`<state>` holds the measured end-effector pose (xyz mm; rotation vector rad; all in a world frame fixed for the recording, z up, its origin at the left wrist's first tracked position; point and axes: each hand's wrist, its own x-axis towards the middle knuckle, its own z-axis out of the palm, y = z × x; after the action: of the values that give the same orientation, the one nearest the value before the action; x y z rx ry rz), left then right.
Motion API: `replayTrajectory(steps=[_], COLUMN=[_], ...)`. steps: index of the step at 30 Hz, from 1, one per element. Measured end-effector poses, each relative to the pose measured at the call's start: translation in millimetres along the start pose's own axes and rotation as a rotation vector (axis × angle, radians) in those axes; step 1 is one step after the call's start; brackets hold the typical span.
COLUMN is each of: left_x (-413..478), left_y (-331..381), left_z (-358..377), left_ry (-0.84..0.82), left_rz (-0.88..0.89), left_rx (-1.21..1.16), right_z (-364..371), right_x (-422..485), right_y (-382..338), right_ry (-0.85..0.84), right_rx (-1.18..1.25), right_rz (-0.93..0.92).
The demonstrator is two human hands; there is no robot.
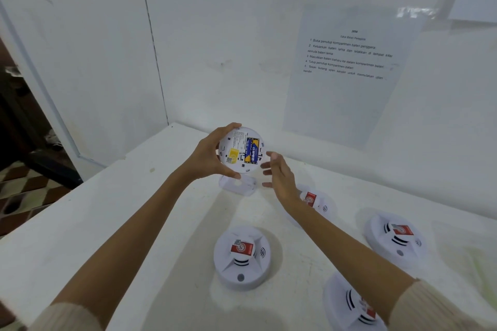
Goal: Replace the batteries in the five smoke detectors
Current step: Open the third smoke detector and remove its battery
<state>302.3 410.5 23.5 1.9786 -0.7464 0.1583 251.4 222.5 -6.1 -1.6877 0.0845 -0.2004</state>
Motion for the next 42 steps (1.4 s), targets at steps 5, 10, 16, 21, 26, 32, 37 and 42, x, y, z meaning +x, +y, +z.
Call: replayTrajectory(steps=[5, 10, 16, 21, 26, 32, 37, 42], left_x=[-3, -6, -6, -1, 5, 17, 27, 26], left_y=[-2, 0, 6, 18, 44, 83, 120, 160], left_z=[-4, -4, -4, -2, 13, 48, 89, 139], left_ry=[0.005, -0.023, -0.046, -0.057, -0.135, -0.266, -0.353, -0.438], left_rz=[0.018, 0.017, 0.005, -0.020, -0.021, 0.003, 0.057, 0.111], left_rx=[0.053, 0.115, 0.128, 0.070, -0.036, -0.077, -0.132, -0.187], right_z=[2, 5, 5, -14, -51, -102, -152, -208], right_x=[0, -1, 1, -3, -23, -54, -87, -127], right_y=[8, 14, 13, -13, -38, -54, -63, -67], right_ry=[-0.173, -0.438, -0.303, -0.159, -0.137, -0.055, 0.062, 0.162], right_rx=[-0.515, -0.970, -0.767, -0.474, -0.381, -0.337, -0.348, -0.405], right_rz=[-0.142, -0.190, -0.185, -0.235, -0.319, -0.303, -0.301, -0.264])
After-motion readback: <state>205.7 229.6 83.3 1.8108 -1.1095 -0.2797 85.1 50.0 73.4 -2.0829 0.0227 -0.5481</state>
